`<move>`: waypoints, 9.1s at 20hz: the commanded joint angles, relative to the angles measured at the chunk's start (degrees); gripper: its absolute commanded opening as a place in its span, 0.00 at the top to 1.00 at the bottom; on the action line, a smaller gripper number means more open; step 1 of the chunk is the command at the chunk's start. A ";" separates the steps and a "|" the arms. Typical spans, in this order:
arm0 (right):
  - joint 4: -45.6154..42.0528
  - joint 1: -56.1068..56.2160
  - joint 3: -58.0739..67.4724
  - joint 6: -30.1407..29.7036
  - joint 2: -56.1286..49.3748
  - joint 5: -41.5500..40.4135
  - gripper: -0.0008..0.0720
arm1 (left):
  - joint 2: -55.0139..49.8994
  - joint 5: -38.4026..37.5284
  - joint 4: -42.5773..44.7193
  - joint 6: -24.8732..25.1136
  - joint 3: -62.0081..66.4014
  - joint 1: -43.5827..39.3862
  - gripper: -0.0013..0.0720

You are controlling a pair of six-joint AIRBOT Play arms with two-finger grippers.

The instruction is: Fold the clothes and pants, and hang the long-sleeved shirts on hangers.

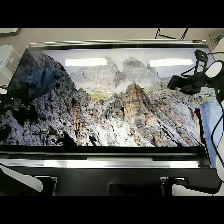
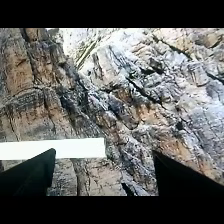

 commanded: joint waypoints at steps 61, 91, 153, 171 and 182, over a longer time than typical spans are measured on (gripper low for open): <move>26.23 11.67 -16.04 -5.86 -13.16 7.08 0.04 | 28.79 -7.67 -9.25 27.32 -46.69 -35.63 0.37; 1.20 -3.28 17.44 -7.39 31.15 -5.97 0.94 | 75.10 1.70 -0.74 30.97 -3.67 -13.57 0.95; -12.81 -3.21 21.16 1.86 24.52 -22.25 0.94 | 58.47 3.39 -13.18 50.42 5.53 -22.23 0.95; -6.10 -3.21 27.45 18.88 1.84 -19.98 0.94 | 49.37 -35.21 -4.63 35.82 4.74 -20.57 0.95; 9.42 -3.30 26.95 7.19 -19.71 31.26 0.30 | 33.83 -22.69 -6.14 35.82 -17.84 -21.90 0.95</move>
